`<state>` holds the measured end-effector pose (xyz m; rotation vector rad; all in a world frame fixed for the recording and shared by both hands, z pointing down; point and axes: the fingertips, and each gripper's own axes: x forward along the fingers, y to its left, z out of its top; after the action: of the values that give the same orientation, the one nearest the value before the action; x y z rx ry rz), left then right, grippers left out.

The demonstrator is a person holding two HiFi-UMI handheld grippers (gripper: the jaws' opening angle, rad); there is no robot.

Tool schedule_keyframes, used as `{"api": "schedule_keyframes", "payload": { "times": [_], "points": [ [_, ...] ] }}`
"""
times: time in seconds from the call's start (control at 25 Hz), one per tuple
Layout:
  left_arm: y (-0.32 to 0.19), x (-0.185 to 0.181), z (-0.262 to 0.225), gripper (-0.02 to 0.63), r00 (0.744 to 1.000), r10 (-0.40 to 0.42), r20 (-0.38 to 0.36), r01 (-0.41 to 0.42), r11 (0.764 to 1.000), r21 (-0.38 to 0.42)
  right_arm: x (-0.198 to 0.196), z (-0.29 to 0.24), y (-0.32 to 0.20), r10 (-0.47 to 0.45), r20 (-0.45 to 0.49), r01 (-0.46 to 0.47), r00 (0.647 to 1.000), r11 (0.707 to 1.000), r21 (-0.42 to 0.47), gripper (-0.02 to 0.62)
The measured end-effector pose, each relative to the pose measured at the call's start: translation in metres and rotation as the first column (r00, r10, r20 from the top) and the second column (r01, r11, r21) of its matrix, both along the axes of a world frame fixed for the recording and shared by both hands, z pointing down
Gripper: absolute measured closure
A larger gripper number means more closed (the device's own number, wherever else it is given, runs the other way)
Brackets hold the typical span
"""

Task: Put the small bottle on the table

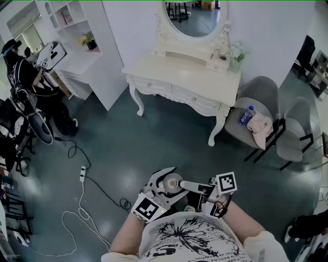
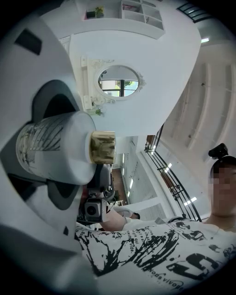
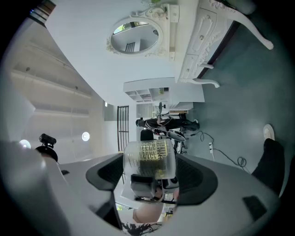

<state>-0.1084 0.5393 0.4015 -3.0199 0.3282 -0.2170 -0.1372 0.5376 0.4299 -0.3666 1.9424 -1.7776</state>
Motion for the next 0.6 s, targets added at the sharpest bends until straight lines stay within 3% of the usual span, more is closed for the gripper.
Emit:
{"api": "schedule_keyframes", "payload": {
  "times": [0.6],
  "points": [
    [-0.002, 0.0065, 0.0073, 0.253, 1.0, 0.008, 0.016, -0.008, 1.0, -0.006, 0.0086, -0.0016, -0.0021, -0.006, 0.007, 0.006, 1.0, 1.0, 0.0, 0.23]
  ]
}}
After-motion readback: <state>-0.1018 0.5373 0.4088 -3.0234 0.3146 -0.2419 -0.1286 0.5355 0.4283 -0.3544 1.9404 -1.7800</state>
